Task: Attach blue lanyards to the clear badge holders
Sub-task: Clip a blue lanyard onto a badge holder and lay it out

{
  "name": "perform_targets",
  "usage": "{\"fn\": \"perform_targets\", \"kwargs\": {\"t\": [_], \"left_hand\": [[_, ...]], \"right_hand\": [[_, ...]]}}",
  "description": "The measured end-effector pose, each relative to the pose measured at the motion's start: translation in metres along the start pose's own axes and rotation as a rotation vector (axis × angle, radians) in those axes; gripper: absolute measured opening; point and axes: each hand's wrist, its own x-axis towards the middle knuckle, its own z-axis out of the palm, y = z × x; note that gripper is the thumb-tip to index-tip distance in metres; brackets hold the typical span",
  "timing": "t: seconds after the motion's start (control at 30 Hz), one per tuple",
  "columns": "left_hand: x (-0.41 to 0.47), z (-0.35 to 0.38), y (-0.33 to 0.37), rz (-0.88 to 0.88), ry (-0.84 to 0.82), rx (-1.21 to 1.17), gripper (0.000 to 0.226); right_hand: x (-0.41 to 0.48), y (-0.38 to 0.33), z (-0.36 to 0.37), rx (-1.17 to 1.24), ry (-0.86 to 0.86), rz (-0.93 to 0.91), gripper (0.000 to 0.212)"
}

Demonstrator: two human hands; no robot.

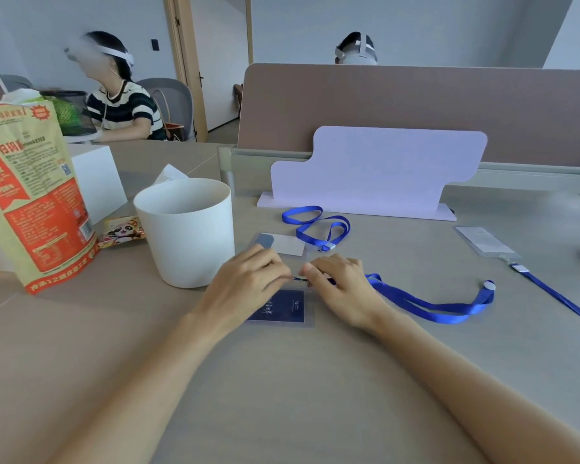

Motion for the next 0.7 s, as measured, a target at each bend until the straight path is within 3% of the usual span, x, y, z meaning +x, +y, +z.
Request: {"fn": "perform_targets", "kwargs": {"t": [0.1, 0.17, 0.23, 0.37, 0.43, 0.5, 0.57, 0.7], "left_hand": [[0.000, 0.001, -0.001, 0.050, 0.035, 0.000, 0.008], [0.002, 0.001, -0.002, 0.031, 0.027, -0.018, 0.005], [0.003, 0.002, -0.002, -0.053, -0.003, -0.053, 0.019], [-0.003, 0.004, 0.001, -0.351, -0.348, -0.302, 0.061], [-0.005, 0.006, 0.001, -0.364, -0.504, -0.285, 0.070], [-0.007, 0.005, 0.001, -0.359, -0.550, -0.294, 0.077], [-0.006, 0.004, 0.000, -0.356, -0.558, -0.309, 0.080], [-0.006, 0.008, 0.001, -0.367, -0.528, -0.281, 0.074]], "right_hand": [[-0.002, 0.003, 0.006, 0.012, -0.023, -0.083, 0.031], [-0.002, 0.003, 0.002, 0.123, -0.035, -0.033, 0.022], [-0.003, 0.004, -0.002, 0.238, -0.035, 0.049, 0.015], [-0.001, 0.006, -0.005, 0.443, -0.002, 0.205, 0.015], [0.001, 0.007, -0.009, 0.591, 0.059, 0.319, 0.017], [0.002, 0.008, -0.011, 0.715, 0.099, 0.387, 0.010], [0.002, 0.008, -0.011, 0.715, 0.088, 0.379, 0.007], [0.001, 0.008, -0.008, 0.607, 0.038, 0.272, 0.019]]}}
